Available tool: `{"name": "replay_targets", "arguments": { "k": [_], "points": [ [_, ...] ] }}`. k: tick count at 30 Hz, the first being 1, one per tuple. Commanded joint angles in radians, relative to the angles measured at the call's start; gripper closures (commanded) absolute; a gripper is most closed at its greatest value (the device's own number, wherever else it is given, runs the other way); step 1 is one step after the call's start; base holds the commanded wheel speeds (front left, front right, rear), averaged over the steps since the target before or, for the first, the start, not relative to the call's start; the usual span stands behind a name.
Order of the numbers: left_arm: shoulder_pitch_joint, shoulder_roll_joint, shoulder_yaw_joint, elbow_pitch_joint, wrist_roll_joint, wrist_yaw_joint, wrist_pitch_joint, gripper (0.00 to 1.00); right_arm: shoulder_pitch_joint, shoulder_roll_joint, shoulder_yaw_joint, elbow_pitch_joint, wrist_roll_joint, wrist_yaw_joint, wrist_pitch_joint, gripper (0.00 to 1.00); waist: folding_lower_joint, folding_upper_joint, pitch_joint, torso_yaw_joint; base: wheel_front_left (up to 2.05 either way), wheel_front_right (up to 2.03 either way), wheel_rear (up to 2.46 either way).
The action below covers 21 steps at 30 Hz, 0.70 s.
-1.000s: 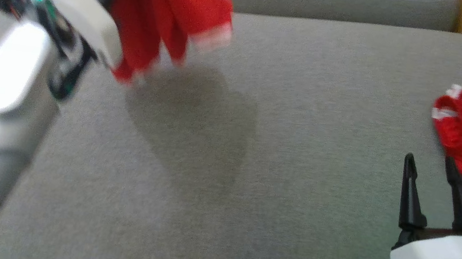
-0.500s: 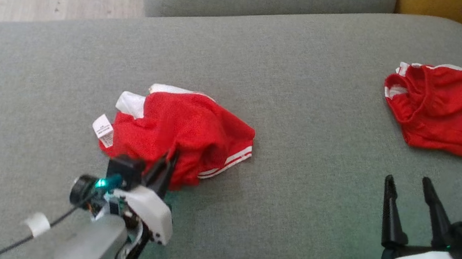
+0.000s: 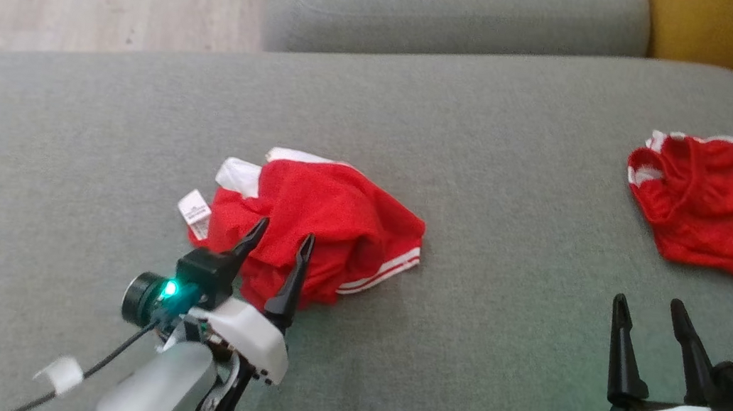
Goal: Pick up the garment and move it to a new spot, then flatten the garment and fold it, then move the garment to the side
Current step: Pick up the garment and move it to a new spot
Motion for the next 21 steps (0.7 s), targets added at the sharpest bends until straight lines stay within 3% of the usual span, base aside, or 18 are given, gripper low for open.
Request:
{"name": "replay_targets", "arguments": {
  "k": [1, 13, 21],
  "points": [
    [0.000, 0.031, 0.051, -0.043, 0.002, 0.016, -0.016, 0.00, -0.048, -0.006, 0.023, -0.027, -0.001, 0.007, -0.013, 0.00, 0.0000, 0.0000, -0.024, 0.027, 0.00, 0.00, 0.00],
    [0.259, 0.134, 0.164, -0.323, 0.002, 0.154, -0.021, 0.00, -0.008, -0.006, 0.069, 0.008, 0.017, 0.007, -0.032, 0.00, 0.0000, 0.0000, -0.077, 0.102, 0.00, 0.00, 0.00],
    [0.435, 0.200, 0.243, -0.502, -0.008, 0.206, -0.021, 0.00, 0.028, -0.006, 0.073, 0.021, 0.022, 0.007, -0.050, 0.00, 0.0000, 0.0000, -0.102, 0.128, 0.00, 0.00, 0.00]
  ]
}}
